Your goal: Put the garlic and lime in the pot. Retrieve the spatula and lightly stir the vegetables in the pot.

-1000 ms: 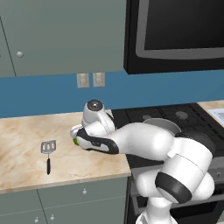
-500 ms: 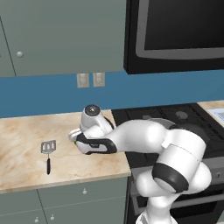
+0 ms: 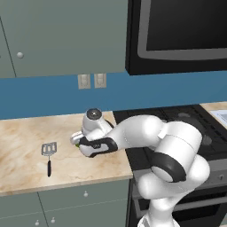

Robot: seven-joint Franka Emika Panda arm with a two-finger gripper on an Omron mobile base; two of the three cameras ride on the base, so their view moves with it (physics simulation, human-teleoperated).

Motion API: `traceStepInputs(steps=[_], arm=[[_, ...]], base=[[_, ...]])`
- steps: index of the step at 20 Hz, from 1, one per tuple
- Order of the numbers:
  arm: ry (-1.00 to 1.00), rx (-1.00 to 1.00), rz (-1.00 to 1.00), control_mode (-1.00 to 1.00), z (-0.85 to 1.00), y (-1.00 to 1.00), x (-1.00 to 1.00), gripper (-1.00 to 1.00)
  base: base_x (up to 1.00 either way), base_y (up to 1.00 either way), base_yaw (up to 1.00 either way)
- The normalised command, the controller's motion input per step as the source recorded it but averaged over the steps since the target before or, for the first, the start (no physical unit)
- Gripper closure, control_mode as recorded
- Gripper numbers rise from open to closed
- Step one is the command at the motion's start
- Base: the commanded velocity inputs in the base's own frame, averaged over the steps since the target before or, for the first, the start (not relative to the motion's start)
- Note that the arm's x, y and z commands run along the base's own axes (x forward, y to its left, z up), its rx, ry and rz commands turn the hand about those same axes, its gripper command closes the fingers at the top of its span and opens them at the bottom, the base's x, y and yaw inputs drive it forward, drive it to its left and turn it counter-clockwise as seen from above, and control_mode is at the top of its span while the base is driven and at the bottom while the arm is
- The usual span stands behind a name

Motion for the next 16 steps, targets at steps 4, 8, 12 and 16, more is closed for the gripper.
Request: traceStepInputs(steps=[4, 8, 12, 16], arm=[[0.00, 0.00, 0.00, -1.00, -0.15, 0.05, 0.12, -1.00], [0.00, 0.00, 0.00, -1.00, -0.11, 0.05, 0.08, -1.00], [0.03, 0.01, 0.00, -1.00, -0.09, 0.05, 0.10, -1.00], [0.04, 0.01, 0.00, -1.00, -0.09, 0.06, 0.13, -1.00]], base=[[0.00, 0.00, 0.00], [0.00, 0.00, 0.00], [0.00, 0.00, 0.00], [0.00, 0.00, 0.00]])
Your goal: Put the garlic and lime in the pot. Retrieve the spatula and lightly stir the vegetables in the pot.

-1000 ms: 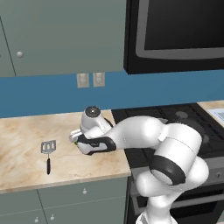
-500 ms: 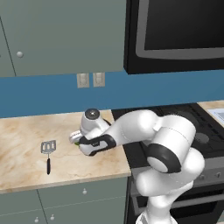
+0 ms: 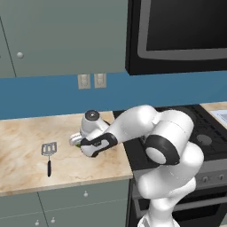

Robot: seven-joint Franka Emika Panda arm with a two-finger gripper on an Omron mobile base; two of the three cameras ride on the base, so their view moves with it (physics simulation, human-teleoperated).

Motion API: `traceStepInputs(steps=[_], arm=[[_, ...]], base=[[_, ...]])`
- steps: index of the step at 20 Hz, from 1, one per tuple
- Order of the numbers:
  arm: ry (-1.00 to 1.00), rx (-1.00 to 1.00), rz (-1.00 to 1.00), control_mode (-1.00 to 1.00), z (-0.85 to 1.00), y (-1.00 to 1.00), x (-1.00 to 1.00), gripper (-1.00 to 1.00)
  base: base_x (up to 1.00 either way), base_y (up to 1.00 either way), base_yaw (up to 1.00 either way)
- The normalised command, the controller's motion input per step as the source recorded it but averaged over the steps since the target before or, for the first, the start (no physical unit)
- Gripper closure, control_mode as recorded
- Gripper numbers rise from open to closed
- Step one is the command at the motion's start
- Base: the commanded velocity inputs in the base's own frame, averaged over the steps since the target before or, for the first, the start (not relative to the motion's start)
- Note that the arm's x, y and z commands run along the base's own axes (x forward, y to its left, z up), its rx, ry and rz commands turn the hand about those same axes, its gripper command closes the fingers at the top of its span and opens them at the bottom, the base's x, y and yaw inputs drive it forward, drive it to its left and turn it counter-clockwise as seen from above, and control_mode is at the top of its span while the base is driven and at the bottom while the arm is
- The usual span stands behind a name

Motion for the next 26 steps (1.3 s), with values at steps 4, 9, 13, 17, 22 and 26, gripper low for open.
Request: traceStepInputs(steps=[4, 9, 13, 17, 22, 26], arm=[[0.04, 0.01, 0.00, -1.00, -0.13, 0.03, 0.17, -1.00], [0.02, 0.01, 0.00, -1.00, -0.14, 0.02, 0.19, -1.00], [0.02, 0.00, 0.00, -1.00, -0.19, 0.04, 0.15, -1.00], [0.00, 0.00, 0.00, -1.00, -0.14, 0.11, 0.15, -1.00], [0.03, 0.04, 0.00, -1.00, -0.14, 0.18, 0.05, -1.00], [0.00, 0.03, 0.00, -1.00, -0.09, 0.17, 0.08, -1.00]], base=[[0.00, 0.00, 0.00], [0.00, 0.00, 0.00], [0.00, 0.00, 0.00], [0.00, 0.00, 0.00], [0.00, 0.00, 0.00], [0.00, 0.00, 0.00]])
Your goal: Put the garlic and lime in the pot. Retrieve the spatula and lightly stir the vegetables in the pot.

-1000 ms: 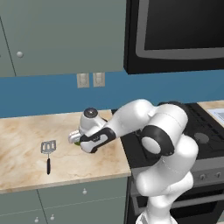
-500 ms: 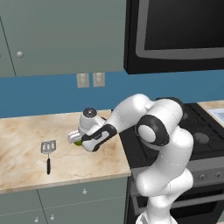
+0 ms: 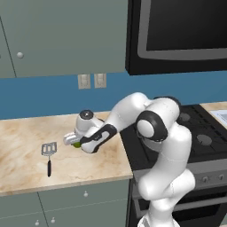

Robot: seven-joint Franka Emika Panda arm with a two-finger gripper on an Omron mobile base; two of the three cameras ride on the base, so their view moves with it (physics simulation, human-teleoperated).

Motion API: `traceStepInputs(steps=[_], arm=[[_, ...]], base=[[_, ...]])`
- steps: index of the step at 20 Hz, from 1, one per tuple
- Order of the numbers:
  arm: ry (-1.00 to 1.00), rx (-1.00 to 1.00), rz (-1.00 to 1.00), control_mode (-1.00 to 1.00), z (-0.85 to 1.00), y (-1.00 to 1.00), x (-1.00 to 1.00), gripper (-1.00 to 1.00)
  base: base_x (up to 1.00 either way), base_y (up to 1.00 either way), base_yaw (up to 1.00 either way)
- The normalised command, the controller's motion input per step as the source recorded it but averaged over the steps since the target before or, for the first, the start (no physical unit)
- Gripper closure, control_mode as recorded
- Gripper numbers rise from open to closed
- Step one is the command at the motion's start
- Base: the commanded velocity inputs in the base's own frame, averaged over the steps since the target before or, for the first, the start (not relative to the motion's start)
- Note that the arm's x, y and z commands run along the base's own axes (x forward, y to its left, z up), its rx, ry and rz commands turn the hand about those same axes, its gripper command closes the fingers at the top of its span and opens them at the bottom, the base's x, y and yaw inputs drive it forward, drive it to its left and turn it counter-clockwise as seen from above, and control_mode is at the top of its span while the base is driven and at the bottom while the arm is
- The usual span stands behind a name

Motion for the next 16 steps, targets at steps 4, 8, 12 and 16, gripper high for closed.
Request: traceStepInputs(steps=[4, 8, 12, 16], arm=[[0.01, 0.02, 0.00, -1.00, -0.15, 0.14, 0.05, -1.00], [0.01, 0.03, 0.00, -1.00, -0.19, 0.06, 0.08, -1.00], [0.02, 0.05, 0.00, -1.00, -0.23, 0.06, 0.06, -1.00], [0.01, 0.05, 0.00, -1.00, -0.19, 0.06, 0.04, -1.00]], base=[[0.00, 0.00, 0.00], [0.00, 0.00, 0.00], [0.00, 0.00, 0.00], [0.00, 0.00, 0.00]])
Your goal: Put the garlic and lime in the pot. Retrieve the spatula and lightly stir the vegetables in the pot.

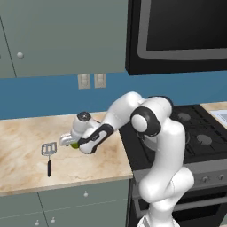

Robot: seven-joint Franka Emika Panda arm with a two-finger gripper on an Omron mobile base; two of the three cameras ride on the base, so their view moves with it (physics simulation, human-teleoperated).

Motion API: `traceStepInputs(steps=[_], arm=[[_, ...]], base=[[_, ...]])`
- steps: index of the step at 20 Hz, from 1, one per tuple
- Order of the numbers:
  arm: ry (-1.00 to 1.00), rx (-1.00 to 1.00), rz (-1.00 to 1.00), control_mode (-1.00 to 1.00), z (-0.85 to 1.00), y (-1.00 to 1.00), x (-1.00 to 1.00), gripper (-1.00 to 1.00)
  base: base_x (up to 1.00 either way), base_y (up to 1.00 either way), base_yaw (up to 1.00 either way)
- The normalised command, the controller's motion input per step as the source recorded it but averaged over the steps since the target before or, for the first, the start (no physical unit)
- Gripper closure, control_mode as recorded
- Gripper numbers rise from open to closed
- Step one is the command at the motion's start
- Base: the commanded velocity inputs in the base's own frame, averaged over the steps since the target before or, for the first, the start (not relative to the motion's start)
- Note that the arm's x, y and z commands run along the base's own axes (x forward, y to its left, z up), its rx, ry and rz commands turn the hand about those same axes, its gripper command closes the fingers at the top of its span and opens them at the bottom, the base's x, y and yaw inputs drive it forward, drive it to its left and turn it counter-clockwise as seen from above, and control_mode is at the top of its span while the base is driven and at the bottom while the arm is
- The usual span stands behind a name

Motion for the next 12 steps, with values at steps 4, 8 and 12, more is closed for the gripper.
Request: traceStepInputs(steps=[4, 8, 12], arm=[[0.01, 0.02, 0.00, -1.00, -0.06, 0.03, 0.06, 1.00], [0.01, 0.01, 0.00, -1.00, -0.02, 0.00, -0.03, 1.00], [0.00, 0.00, 0.00, -1.00, 0.00, -0.20, -0.29, 1.00]], base=[[0.00, 0.00, 0.00], [0.00, 0.00, 0.00], [0.00, 0.00, 0.00]])
